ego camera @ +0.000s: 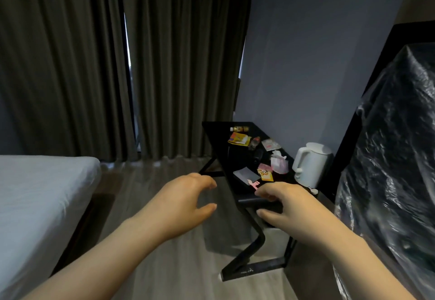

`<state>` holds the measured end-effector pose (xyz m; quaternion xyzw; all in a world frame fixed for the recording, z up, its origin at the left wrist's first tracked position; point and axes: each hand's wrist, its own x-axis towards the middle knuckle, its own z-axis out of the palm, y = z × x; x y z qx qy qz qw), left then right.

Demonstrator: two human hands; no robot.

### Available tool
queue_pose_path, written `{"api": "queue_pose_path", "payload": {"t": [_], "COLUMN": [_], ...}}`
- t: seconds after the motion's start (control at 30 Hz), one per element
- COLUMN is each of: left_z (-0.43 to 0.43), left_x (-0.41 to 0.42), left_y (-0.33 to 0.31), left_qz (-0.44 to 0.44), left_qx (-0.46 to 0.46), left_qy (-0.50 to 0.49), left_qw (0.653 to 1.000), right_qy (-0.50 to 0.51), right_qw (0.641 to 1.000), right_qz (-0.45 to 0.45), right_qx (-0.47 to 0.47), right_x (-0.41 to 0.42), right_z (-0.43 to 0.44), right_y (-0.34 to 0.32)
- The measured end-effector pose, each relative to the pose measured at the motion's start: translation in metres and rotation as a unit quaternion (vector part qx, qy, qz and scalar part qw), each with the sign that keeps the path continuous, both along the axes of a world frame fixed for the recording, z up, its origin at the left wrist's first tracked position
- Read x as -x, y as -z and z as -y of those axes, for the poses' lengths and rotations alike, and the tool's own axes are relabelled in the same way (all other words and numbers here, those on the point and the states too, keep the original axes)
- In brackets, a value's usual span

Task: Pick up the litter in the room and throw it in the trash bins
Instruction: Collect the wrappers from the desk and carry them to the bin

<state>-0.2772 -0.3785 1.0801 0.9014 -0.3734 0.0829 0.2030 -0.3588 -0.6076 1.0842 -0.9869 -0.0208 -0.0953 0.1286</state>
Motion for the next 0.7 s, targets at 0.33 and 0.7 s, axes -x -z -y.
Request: {"api": "queue_pose_path", "payload": {"t": [0.33, 0.7], "left_z": [0.038, 0.085], "left_x": [-0.159, -0.312], "left_y": [0.036, 0.076], "left_qz": [-0.021, -0.083], "left_qx": [-0.047, -0.079], "left_qy": [-0.002, 0.034], "left_qw": [0.999, 0.993], "right_qy": [0.033, 0.081], "right_qw": [0.998, 0.986], "right_qz": [-0.049, -0.123], "right_qx": [-0.031, -0.077], "right_x": [-0.143, -0.279], "right_z": [0.045, 0.09], "right_y": [0.049, 0.088]}}
